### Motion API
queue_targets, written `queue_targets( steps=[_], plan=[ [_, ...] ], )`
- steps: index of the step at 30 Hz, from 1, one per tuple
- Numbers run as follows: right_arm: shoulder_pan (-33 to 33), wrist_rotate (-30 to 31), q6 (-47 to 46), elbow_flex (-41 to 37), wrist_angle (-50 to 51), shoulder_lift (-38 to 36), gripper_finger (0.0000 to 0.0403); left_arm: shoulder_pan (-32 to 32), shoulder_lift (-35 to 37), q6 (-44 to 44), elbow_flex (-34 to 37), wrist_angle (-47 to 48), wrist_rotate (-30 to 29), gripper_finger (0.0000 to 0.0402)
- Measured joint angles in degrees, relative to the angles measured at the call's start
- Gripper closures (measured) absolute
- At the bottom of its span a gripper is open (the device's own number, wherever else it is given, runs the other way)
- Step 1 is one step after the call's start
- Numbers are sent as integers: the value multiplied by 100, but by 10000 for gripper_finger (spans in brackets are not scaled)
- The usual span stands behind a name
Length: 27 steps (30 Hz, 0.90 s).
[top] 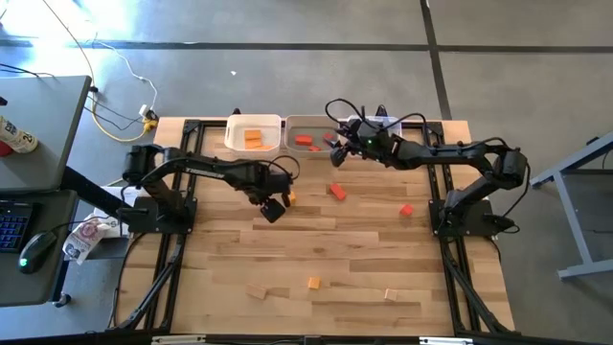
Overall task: Sort & place blocks by color
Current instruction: Put the brown block into the transparent bin
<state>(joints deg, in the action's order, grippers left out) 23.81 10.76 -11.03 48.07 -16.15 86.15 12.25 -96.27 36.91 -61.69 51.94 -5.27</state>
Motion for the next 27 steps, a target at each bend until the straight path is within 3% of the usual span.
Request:
queue_targets(
  steps=[20,27],
  plan=[
    [-227,15,104,-2,263,0,176,20,-747,-290,2,-235,9,168],
    [-398,22,357,-2,397,0,176,20,-752,-595,2,-233,-31,230]
  ],
)
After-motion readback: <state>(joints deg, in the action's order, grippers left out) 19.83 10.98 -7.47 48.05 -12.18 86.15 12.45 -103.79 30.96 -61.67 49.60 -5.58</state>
